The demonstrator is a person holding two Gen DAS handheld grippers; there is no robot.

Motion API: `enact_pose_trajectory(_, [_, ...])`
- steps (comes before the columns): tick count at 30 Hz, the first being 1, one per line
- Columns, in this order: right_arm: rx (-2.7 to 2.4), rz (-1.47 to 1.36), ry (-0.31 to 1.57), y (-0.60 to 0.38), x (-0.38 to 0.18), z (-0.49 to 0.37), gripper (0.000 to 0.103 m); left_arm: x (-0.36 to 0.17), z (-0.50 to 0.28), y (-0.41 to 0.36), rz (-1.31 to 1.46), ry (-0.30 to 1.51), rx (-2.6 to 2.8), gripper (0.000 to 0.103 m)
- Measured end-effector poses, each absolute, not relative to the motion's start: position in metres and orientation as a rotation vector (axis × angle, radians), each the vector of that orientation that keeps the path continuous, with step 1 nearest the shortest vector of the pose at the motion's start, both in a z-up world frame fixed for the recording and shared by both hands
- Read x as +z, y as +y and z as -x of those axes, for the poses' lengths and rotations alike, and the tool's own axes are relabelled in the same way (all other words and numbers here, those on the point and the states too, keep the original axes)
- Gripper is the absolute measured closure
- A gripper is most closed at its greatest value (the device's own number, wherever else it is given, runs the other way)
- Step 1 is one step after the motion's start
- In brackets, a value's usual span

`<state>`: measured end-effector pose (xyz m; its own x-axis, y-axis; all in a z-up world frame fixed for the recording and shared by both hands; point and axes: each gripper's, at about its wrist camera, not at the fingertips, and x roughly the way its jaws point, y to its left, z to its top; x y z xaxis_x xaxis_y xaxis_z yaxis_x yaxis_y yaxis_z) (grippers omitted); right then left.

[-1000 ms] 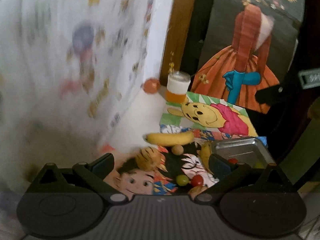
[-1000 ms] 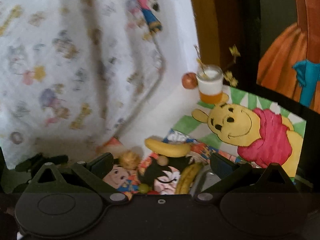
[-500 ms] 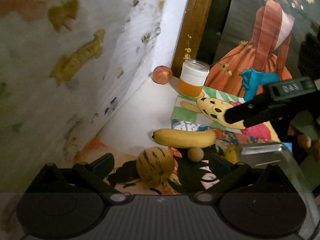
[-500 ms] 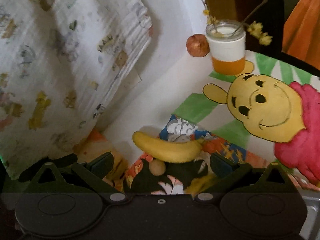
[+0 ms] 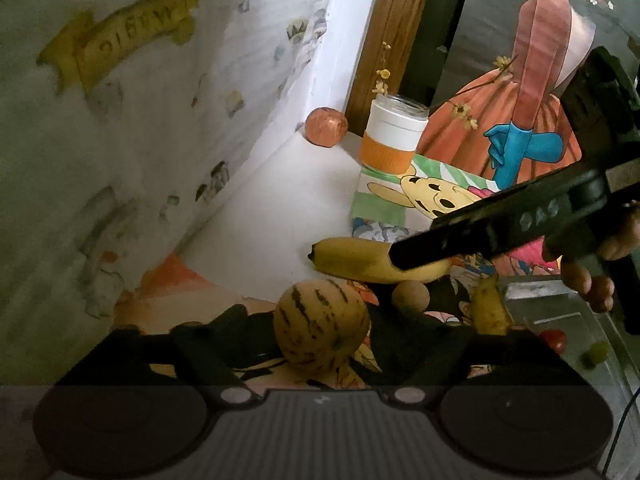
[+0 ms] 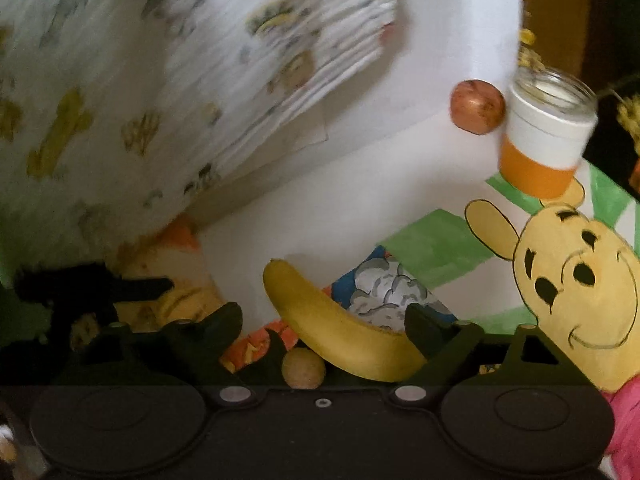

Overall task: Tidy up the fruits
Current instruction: 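Move the left tool to the striped melon while the right tool approaches the yellow banana, then close the left tool on the striped melon while the right tool grasps the banana's end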

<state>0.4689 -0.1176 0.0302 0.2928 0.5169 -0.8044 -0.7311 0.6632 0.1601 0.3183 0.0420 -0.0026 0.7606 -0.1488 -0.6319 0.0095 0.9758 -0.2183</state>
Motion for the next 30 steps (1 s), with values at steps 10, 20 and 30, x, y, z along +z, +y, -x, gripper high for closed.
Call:
enact_pose_trajectory(10, [0.848,0.354,0.925,-0.113,0.022,-0.467,0.025,-0.008,-0.323,0.044,0.212,0.711,-0.096,0.043])
enact_pose_trajectory(20, [0.857,0.466,0.899,-0.099,0.010,-0.466,0.037,-0.009,-0.323,0.047,0.231,0.719,-0.095,0.045])
enact_pose_trajectory(30, [0.865,0.454,0.886,-0.096,0.002,-0.466,0.062,-0.009,-0.322,0.047,0.238,0.717,-0.090,0.045])
